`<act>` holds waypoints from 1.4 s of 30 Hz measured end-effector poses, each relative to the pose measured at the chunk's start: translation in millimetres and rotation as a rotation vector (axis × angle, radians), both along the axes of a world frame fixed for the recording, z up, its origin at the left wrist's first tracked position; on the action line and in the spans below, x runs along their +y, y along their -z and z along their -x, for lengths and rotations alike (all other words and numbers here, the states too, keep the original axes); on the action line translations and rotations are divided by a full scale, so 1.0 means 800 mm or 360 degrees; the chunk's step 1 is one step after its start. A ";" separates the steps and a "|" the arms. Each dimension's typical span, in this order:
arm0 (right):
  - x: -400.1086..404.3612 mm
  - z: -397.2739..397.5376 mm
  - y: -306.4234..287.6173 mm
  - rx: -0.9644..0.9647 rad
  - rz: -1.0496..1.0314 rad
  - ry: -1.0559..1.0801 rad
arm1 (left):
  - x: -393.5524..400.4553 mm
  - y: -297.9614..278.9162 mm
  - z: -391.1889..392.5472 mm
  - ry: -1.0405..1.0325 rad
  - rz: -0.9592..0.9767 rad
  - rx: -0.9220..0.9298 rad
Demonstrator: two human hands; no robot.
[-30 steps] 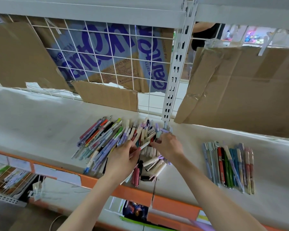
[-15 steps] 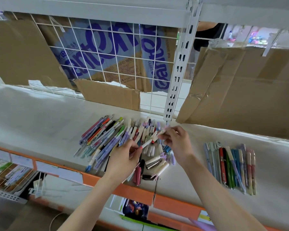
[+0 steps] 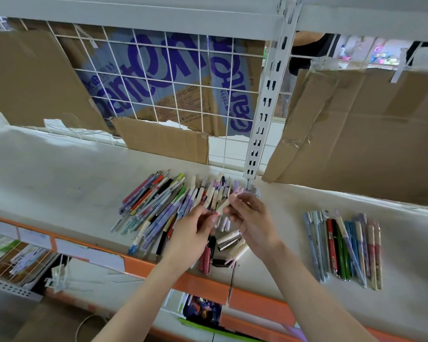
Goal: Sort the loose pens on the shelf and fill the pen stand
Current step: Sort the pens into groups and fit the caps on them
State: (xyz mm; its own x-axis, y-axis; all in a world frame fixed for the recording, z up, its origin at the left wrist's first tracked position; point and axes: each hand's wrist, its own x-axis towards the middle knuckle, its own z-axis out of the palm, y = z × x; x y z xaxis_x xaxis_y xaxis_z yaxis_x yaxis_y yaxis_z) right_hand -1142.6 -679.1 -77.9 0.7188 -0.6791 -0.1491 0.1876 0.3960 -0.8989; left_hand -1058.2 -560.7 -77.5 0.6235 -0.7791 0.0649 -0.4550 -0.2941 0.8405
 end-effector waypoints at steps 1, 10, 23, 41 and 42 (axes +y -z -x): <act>0.002 0.000 0.001 -0.0011 0.0048 -0.0011 | -0.003 -0.003 0.004 -0.0012 0.0024 0.0114; -0.015 0.010 -0.014 -0.0001 0.0154 -0.0048 | -0.031 -0.030 0.016 0.0004 0.0360 0.1751; -0.087 0.077 0.035 0.1594 0.1825 0.0181 | -0.012 0.012 -0.062 -0.0122 -0.0329 -0.0548; -0.053 0.035 0.018 0.1362 0.1816 0.0020 | 0.012 0.007 -0.051 -0.0159 -0.0606 -0.0733; -0.051 0.033 0.018 0.1314 0.1766 0.0010 | 0.013 0.007 -0.052 -0.0157 -0.0570 -0.0702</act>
